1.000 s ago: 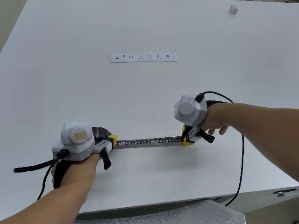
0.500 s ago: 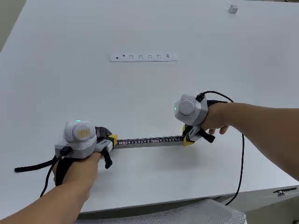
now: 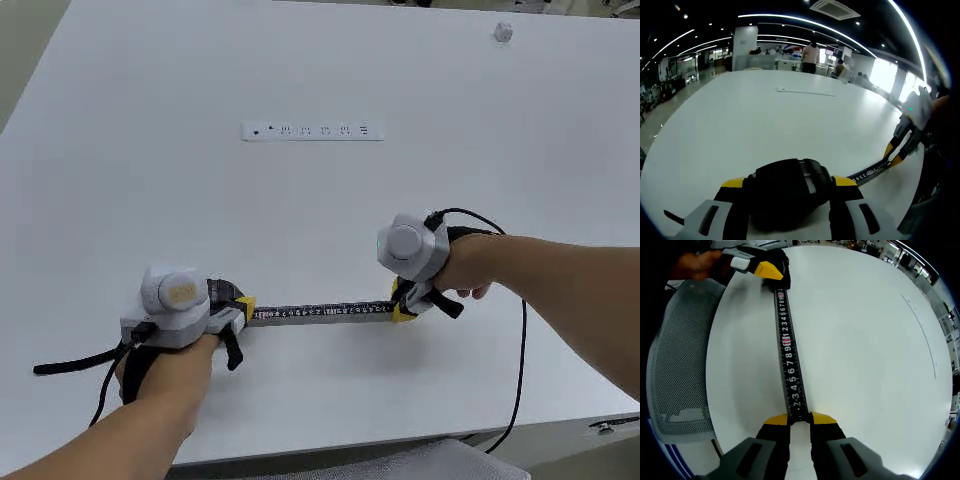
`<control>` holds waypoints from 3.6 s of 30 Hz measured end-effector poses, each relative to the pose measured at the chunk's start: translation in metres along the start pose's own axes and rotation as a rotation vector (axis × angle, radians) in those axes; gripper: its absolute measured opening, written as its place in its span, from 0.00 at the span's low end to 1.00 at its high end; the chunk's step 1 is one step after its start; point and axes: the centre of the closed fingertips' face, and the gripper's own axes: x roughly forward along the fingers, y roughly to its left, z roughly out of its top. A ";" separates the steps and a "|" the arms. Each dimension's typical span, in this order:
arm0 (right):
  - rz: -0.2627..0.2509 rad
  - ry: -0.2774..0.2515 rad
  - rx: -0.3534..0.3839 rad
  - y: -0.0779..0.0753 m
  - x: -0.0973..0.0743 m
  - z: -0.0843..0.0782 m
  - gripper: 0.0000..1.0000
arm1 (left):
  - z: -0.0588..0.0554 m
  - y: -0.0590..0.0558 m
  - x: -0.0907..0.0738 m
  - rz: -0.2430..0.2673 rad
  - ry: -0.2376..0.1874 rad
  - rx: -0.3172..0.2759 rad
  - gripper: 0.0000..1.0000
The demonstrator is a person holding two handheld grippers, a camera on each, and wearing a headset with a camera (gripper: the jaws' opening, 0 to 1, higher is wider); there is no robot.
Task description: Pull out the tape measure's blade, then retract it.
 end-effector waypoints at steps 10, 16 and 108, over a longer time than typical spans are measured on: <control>0.000 0.003 -0.001 0.000 0.000 0.005 0.14 | 0.000 -0.002 0.000 -0.005 0.001 0.000 0.62; -0.002 0.002 -0.007 0.001 0.001 0.009 0.14 | -0.001 -0.002 0.000 -0.008 0.003 -0.001 0.62; 0.001 -0.043 -0.008 0.008 0.012 0.058 0.15 | -0.001 -0.002 0.000 -0.018 0.013 -0.003 0.61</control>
